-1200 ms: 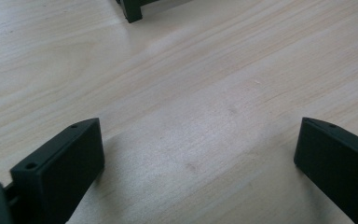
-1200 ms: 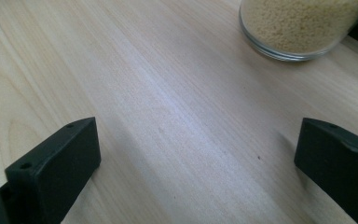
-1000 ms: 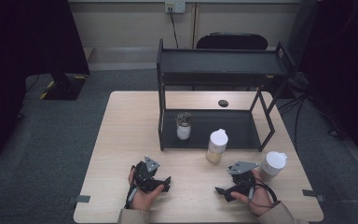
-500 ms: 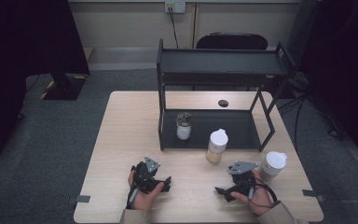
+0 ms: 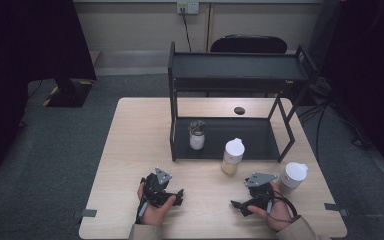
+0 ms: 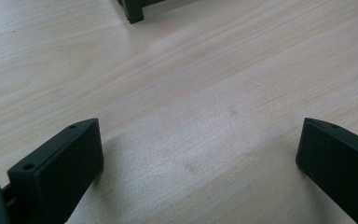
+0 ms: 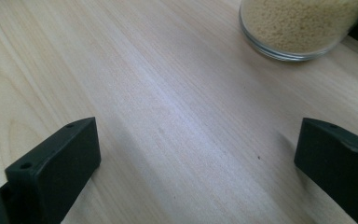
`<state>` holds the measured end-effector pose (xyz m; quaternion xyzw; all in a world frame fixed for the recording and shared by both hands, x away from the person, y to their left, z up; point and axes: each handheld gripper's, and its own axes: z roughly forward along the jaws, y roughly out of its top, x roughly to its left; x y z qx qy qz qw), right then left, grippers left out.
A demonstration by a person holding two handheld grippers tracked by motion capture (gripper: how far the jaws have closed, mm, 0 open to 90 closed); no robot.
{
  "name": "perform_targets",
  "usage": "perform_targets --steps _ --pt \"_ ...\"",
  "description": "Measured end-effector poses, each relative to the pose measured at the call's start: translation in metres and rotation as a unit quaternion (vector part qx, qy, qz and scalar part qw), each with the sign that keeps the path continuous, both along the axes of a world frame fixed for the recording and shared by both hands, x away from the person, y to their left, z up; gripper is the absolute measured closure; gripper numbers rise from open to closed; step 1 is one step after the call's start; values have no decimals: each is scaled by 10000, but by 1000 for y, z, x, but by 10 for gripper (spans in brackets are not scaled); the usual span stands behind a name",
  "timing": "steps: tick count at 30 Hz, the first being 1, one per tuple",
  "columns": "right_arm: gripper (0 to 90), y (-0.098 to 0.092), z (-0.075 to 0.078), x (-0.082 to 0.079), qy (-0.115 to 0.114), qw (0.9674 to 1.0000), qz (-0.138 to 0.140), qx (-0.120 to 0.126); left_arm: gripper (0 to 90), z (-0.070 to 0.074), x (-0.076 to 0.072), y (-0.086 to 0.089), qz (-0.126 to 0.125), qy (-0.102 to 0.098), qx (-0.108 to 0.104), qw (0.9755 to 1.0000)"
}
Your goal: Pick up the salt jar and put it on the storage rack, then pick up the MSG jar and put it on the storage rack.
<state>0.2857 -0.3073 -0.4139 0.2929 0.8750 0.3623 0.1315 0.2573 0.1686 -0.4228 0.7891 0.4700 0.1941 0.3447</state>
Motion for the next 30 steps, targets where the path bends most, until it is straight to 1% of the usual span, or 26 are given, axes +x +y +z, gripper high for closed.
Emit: perform_targets --steps 24,30 --pt "0 1 0 -1 4 10000 -35 -5 0 0 0 0 3 0 -5 10000" --pt "0 8 2 -4 14 9998 -193 -39 0 0 0 0 2 0 -4 10000"
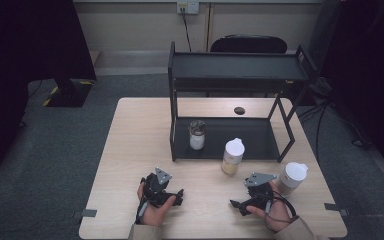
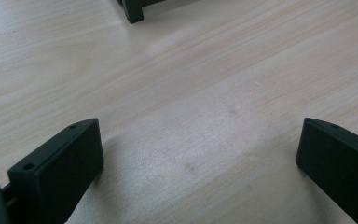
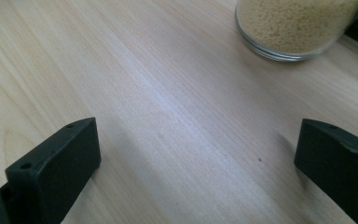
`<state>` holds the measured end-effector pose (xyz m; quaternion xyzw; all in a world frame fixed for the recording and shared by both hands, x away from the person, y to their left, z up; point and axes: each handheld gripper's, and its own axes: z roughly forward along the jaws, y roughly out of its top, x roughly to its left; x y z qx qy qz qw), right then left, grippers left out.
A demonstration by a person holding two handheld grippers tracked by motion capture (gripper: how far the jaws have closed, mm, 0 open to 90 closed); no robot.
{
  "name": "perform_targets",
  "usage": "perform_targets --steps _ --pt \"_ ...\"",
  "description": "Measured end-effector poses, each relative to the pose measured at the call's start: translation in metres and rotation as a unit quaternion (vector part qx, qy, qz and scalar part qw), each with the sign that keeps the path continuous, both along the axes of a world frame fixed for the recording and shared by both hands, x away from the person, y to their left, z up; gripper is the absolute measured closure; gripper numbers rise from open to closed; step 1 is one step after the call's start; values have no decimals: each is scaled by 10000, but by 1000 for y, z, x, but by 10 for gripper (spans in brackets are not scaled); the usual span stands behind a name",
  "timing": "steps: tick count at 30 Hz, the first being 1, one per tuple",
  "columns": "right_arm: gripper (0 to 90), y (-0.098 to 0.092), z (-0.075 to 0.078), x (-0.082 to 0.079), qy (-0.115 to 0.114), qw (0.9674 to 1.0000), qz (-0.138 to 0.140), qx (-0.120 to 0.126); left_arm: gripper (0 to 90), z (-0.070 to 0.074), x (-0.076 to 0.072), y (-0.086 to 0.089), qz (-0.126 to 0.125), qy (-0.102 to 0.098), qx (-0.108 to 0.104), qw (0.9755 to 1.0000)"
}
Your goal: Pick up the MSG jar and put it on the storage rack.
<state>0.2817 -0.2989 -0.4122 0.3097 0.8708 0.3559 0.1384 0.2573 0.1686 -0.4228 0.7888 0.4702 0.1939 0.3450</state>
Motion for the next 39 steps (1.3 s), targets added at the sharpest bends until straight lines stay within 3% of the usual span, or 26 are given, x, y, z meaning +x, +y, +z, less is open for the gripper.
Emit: perform_targets --steps 6,12,23,31,39 --pt "14 7 4 2 53 9999 -70 -55 0 0 0 0 0 -1 0 10000" --pt "13 11 9 3 24 9998 -210 54 0 0 0 0 -1 0 2 10000" --pt "11 11 26 15 -19 9989 -360 308 0 0 0 0 0 1 1 10000" --pt "10 16 33 26 -59 9982 -522 274 0 0 0 0 -1 1 2 10000" --pt "42 12 29 32 -126 9949 -800 596 0 0 0 0 -1 2 2 10000"
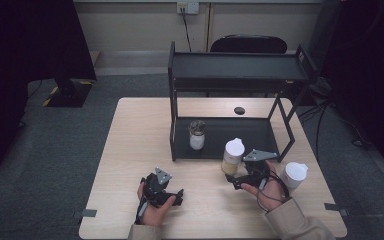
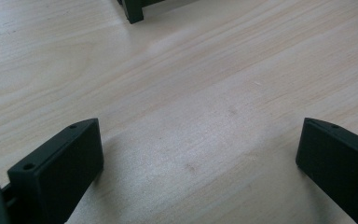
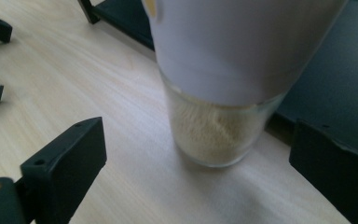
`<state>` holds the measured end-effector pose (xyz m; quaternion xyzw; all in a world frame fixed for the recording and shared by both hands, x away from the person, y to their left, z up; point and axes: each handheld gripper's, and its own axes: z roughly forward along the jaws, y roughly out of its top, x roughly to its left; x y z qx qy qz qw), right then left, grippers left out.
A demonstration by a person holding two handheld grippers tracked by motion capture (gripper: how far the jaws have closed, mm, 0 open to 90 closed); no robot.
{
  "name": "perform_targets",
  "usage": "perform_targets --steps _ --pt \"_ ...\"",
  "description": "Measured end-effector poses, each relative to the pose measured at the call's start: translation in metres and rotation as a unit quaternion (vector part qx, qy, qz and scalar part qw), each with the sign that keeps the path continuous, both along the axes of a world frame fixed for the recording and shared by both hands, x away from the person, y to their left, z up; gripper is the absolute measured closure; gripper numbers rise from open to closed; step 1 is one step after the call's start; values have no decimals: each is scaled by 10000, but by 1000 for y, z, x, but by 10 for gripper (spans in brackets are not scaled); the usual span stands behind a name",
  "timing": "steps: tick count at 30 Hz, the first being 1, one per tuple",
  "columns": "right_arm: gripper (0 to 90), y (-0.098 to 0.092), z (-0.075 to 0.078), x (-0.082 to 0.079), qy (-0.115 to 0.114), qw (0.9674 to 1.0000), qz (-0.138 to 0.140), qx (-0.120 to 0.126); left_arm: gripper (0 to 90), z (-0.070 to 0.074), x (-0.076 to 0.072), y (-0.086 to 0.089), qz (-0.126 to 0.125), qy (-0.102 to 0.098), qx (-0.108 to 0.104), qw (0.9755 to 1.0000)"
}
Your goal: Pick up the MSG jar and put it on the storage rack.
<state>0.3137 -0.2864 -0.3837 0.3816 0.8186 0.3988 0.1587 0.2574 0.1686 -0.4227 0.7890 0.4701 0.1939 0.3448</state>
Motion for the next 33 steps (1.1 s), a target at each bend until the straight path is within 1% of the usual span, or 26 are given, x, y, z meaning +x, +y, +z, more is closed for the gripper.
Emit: perform_targets --steps 4,5,8,10,14,15,26,29,33 --pt "86 2 -1 3 -89 9999 -48 30 0 0 0 0 0 0 1 10000" --pt "89 2 -2 3 -115 9999 -94 58 0 0 0 0 1 -1 -1 10000" --pt "126 2 -4 5 -181 9996 -115 156 0 0 0 0 -1 0 1 10000" --pt "150 1 -5 8 -179 9995 -93 233 0 0 0 0 0 0 0 10000" --pt "181 1 -8 11 -235 9993 -84 265 0 0 0 0 0 -1 0 10000" --pt "197 -1 -10 12 -236 9992 -57 328 0 0 0 0 0 -1 -1 10000" --pt "254 -1 -13 16 -338 9986 -50 396 0 0 0 0 1 0 -1 10000" --pt "251 -4 -14 20 -285 9984 -14 485 0 0 0 0 0 -1 -1 10000" --pt "279 -4 -14 21 -324 9984 14 456 0 0 0 0 0 0 0 10000"
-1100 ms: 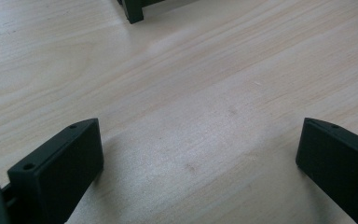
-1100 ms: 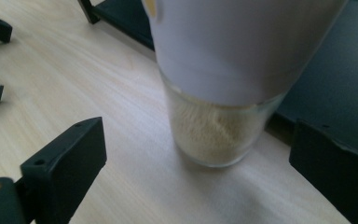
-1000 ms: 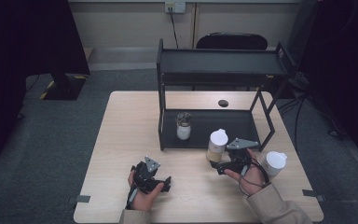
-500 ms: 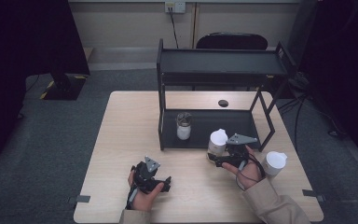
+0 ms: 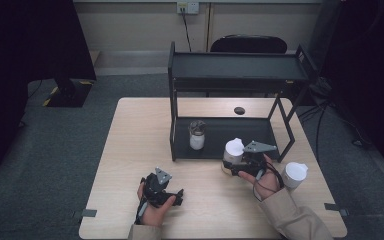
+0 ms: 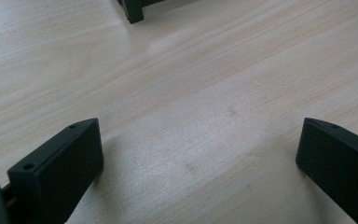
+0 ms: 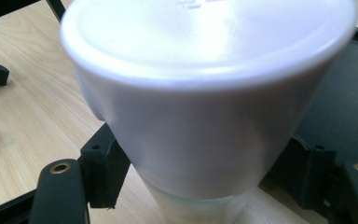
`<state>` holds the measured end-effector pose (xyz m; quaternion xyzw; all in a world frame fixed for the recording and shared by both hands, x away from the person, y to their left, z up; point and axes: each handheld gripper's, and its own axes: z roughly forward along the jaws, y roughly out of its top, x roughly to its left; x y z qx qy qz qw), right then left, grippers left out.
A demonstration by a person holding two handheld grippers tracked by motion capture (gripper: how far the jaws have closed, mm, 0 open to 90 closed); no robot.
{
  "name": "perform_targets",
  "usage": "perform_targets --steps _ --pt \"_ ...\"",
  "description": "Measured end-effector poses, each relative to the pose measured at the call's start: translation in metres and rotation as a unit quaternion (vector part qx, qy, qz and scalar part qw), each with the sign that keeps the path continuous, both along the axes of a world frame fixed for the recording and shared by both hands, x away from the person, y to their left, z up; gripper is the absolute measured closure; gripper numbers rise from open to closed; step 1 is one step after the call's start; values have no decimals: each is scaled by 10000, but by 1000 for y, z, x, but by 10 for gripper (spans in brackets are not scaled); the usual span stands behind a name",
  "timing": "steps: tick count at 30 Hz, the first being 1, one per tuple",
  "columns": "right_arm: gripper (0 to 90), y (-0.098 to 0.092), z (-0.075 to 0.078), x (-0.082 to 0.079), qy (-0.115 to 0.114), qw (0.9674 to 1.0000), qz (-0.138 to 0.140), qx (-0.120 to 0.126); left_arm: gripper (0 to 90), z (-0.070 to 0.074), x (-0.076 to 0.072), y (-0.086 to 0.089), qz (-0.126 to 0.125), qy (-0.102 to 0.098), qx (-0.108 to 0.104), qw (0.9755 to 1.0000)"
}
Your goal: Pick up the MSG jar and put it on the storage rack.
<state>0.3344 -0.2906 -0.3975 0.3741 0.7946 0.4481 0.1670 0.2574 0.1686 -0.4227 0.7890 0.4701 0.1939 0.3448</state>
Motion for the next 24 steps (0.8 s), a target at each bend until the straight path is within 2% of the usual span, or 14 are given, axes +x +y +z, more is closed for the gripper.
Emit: perform_targets --steps 6,11,24 --pt "289 0 0 0 -100 9999 60 -52 0 0 0 0 2 0 -2 10000" --pt "302 3 2 -3 -237 9995 98 -207 0 0 0 0 0 0 0 10000" --pt "304 5 5 -7 -322 9992 138 -209 0 0 0 0 1 -1 -1 10000"
